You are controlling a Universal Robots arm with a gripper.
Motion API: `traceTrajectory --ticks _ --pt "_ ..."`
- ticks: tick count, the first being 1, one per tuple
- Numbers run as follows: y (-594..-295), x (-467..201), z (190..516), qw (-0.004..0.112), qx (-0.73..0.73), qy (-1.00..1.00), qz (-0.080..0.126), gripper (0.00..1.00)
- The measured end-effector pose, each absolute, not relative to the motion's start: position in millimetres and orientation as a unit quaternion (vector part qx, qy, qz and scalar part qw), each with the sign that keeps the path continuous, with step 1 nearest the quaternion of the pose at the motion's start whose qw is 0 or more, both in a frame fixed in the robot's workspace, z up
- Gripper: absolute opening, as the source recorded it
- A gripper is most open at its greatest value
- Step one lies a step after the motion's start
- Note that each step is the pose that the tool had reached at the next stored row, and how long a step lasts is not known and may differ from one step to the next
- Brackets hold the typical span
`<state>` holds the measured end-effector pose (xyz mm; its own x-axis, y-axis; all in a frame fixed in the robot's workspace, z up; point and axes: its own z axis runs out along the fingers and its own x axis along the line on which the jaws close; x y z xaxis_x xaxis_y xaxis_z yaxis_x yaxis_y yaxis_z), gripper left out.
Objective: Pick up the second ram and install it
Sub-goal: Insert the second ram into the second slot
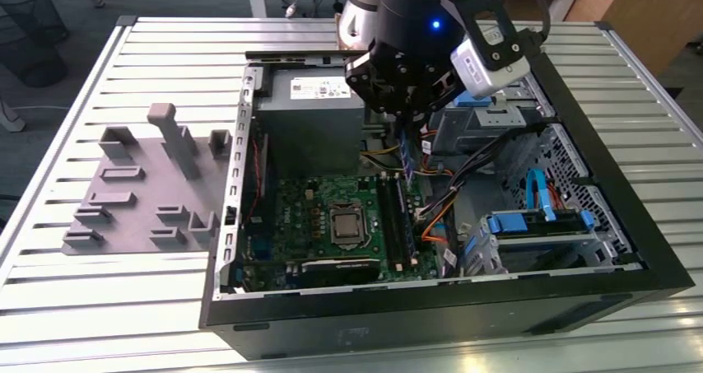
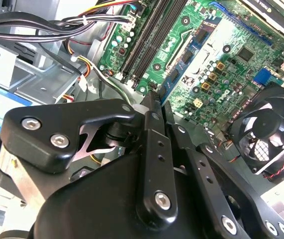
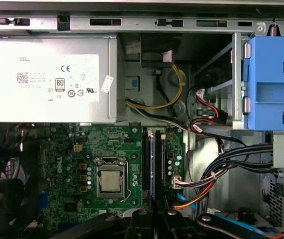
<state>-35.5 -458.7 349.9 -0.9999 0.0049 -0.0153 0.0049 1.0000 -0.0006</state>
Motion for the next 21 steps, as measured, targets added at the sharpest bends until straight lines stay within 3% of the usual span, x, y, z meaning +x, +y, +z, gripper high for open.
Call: traceTrajectory --ticks 21 --pt "-459 -33 331 0.006 0.006 1.0 0.005 0.14"
